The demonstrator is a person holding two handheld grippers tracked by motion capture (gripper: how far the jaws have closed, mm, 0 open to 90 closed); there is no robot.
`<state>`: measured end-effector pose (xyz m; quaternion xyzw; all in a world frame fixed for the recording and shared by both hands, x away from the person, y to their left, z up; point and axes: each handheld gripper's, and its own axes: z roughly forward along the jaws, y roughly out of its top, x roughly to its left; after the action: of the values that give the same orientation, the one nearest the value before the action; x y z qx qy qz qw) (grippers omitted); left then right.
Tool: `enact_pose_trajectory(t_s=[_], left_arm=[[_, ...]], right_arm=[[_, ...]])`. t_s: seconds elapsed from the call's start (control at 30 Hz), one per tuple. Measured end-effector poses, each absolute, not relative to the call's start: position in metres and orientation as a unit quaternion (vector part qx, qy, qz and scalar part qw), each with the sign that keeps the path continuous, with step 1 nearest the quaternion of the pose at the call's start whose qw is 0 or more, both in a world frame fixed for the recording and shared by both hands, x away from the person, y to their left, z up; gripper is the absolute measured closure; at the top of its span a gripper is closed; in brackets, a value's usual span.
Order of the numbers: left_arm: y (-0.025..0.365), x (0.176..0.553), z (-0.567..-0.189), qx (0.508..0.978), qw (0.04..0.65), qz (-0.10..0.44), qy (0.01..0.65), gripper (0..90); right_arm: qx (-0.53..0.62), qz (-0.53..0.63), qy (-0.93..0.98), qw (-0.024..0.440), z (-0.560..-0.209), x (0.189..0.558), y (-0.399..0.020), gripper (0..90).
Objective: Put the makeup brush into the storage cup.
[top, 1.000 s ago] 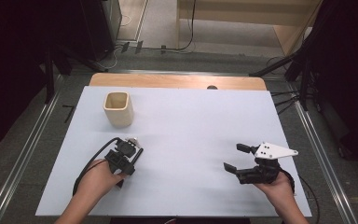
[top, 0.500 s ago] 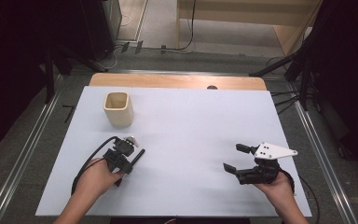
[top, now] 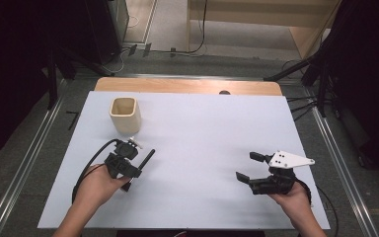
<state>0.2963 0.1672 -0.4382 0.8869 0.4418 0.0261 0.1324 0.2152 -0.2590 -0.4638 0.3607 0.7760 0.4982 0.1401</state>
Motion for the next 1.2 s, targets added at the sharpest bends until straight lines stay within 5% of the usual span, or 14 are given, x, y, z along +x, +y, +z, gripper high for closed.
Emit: enact_pose_trajectory(t_s=[0.83,1.2], left_arm=[[0.169,0.288,-0.413,0.887,0.279,0.031,0.365,79.1],[0.167,0.284,-0.410,0.893,0.300,0.025,0.335,79.1]], right_arm=[[0.360,0.521,0.765,0.116,-0.462,0.217,-0.257,14.0],[0.348,0.522,0.772,0.106,-0.462,0.217,-0.252,14.1]])
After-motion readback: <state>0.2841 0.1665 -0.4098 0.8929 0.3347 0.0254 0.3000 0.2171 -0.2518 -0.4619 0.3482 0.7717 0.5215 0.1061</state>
